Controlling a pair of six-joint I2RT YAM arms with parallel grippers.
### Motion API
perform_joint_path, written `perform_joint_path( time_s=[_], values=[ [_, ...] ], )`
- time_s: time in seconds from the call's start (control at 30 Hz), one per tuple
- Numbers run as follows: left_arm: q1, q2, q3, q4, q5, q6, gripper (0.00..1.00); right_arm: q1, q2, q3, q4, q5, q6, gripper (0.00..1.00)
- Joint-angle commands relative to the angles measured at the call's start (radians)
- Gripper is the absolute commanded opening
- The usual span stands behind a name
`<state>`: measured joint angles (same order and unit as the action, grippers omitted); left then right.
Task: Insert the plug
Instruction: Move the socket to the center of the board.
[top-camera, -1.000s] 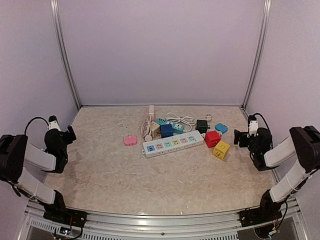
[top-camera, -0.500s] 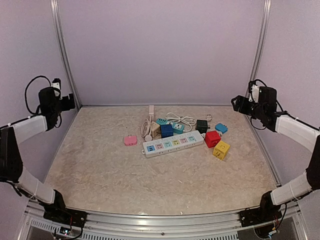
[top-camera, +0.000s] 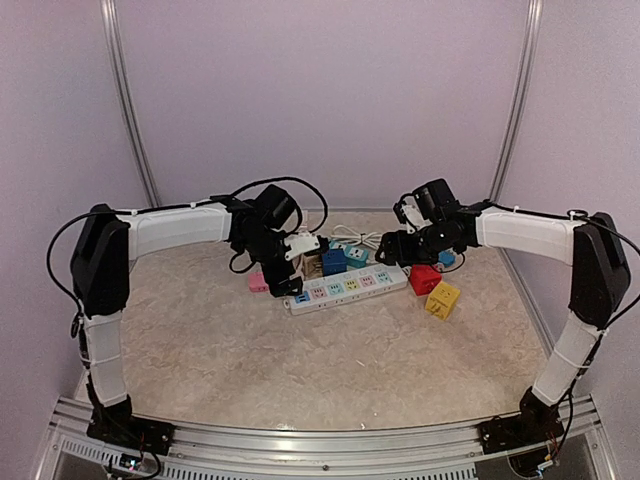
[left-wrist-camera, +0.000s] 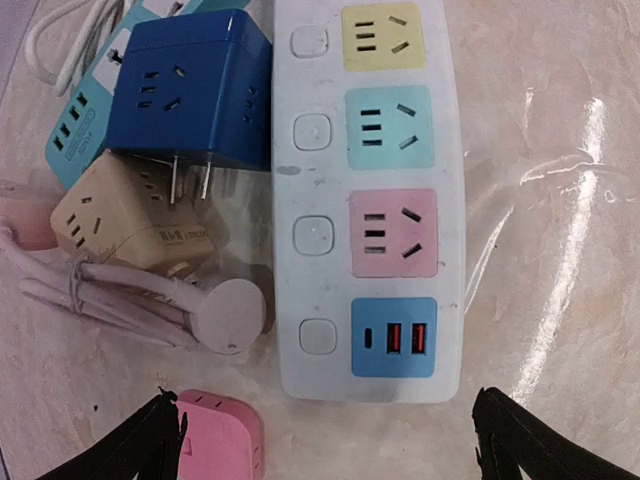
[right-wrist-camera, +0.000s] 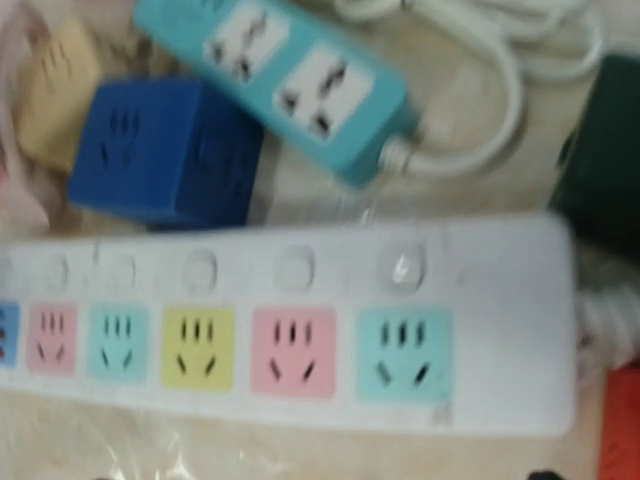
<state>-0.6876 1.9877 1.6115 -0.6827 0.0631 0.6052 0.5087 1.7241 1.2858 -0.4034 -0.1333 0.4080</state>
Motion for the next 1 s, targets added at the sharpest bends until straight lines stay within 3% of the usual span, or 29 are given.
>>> perform_joint_path(
  time_s=[0.0, 0.17, 0.8, 0.87, 0.97],
  values=[
    [0.013, 0.156, 0.221, -0.2, 0.031, 0.028, 0.99, 0.037, 0.021, -0.003, -0.044, -0.006, 0.004, 0.88],
    [0.002, 0.271, 0.302, -0.219, 0.06, 0.034, 0.99, 0.061, 0.025, -0.045, -0.021, 0.011, 0.01, 0.96],
    [-0.066, 0.446, 0.369, -0.224, 0.018, 0.061, 0.95, 0.062, -0.053, -0.121, -0.006, 0.092, 0.011, 1.0],
    [-0.071, 0.456, 0.375, -0.228, 0.007, 0.061, 0.9, 0.062, -0.069, -0.132, -0.005, 0.1, 0.014, 1.0],
    [-0.077, 0.449, 0.354, -0.239, 0.01, 0.063, 0.75, 0.063, -0.096, -0.142, -0.01, 0.109, 0.017, 1.0]
  ],
)
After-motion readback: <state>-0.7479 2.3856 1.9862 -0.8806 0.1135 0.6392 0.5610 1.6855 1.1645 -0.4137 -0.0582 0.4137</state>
